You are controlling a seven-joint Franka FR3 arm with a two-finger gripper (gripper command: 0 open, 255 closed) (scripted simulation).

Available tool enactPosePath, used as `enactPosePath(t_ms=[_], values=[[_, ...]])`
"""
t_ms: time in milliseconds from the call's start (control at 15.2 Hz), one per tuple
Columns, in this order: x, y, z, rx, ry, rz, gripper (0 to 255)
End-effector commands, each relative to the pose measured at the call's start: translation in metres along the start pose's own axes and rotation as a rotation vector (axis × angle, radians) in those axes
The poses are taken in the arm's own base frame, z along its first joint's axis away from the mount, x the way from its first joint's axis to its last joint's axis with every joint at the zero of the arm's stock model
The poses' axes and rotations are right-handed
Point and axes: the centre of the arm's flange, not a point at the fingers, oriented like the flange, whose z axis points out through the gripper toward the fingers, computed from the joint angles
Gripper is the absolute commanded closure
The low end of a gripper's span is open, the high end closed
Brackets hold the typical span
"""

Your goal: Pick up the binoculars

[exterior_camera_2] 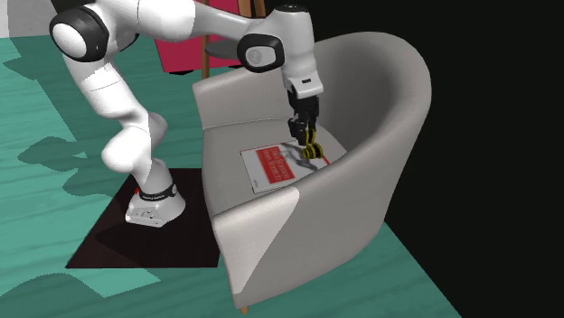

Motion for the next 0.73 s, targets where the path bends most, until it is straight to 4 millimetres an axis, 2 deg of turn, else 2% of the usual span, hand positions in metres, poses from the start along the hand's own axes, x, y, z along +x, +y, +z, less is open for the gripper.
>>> enactPosePath(t_ms=[0, 528, 660], values=[[0.0, -0.001, -0.011, 0.0, 0.0, 0.0, 255], [0.006, -0.006, -0.052, 0.0, 0.0, 0.0, 255], [0.006, -0.006, -0.053, 0.0, 0.0, 0.0, 255]])
